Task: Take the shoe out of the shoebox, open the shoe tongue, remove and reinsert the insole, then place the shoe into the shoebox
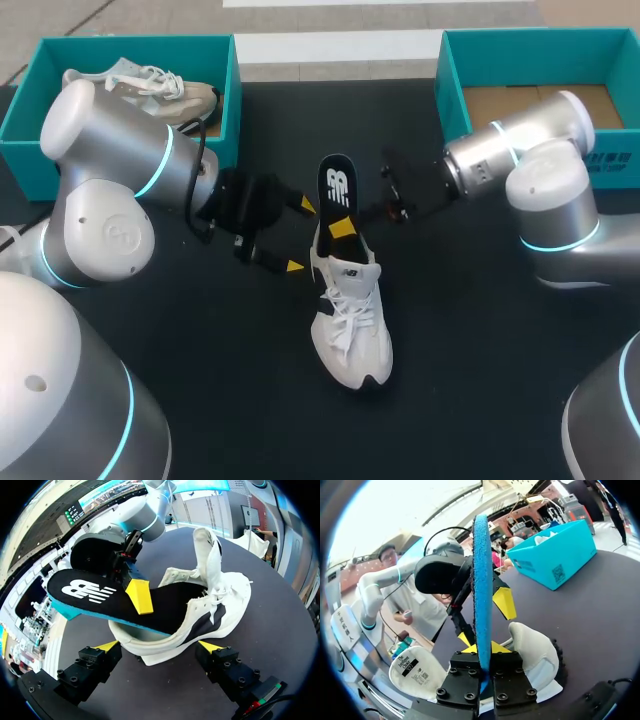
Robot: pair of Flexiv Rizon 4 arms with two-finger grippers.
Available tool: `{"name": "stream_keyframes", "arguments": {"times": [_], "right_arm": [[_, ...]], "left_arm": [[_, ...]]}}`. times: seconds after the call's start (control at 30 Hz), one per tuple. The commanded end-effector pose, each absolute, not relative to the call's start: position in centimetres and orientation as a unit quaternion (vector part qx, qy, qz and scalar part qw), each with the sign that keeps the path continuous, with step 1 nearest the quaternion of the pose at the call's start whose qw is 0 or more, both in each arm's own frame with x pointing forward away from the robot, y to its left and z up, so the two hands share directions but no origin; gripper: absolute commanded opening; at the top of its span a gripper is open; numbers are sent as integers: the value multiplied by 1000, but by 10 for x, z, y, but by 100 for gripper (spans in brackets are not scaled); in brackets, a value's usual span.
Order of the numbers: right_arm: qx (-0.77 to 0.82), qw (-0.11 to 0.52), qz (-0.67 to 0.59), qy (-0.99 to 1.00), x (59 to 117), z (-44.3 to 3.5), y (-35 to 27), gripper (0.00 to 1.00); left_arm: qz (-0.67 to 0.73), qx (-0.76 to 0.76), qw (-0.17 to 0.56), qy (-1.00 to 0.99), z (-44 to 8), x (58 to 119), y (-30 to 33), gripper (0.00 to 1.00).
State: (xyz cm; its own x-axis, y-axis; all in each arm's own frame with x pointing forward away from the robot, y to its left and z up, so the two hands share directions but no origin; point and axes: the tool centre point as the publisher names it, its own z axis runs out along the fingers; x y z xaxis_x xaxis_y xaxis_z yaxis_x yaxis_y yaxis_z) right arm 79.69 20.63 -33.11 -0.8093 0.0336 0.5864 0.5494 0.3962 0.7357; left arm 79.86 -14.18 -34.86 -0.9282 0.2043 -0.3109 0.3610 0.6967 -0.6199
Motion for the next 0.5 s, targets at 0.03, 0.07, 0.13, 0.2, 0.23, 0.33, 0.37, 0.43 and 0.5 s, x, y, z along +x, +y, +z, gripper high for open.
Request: {"name": "stream_keyframes", "arguments": {"times": [0.03, 0.07, 0.13, 0.2, 0.23, 0.33, 0.37, 0.43, 0.5], "right_arm": [[-181, 253, -516, -798, 798, -334, 209, 0], [-181, 254, -516, -798, 798, -335, 209, 0], [-181, 256, -515, -798, 797, -336, 209, 0], [-183, 260, -514, -797, 795, -337, 208, 0], [-183, 263, -513, -796, 794, -338, 209, 0], [-183, 266, -513, -795, 792, -340, 209, 0], [-184, 267, -513, -795, 791, -341, 209, 0], [-185, 268, -513, -794, 791, -342, 210, 0], [-185, 271, -511, -794, 790, -343, 211, 0]], "left_arm": [[-356, 154, 110, 915, -349, 798, -143, 100], [-356, 154, 110, 915, -349, 798, -143, 100], [-356, 154, 110, 915, -349, 798, -143, 100], [-356, 154, 110, 915, -349, 798, -143, 100], [-356, 154, 110, 915, -349, 798, -143, 100], [-356, 154, 110, 915, -349, 798, -143, 100], [-356, 154, 110, 915, -349, 798, -143, 100], [-356, 154, 110, 915, -349, 798, -143, 100], [-356, 154, 110, 915, -349, 798, -143, 100]]}}
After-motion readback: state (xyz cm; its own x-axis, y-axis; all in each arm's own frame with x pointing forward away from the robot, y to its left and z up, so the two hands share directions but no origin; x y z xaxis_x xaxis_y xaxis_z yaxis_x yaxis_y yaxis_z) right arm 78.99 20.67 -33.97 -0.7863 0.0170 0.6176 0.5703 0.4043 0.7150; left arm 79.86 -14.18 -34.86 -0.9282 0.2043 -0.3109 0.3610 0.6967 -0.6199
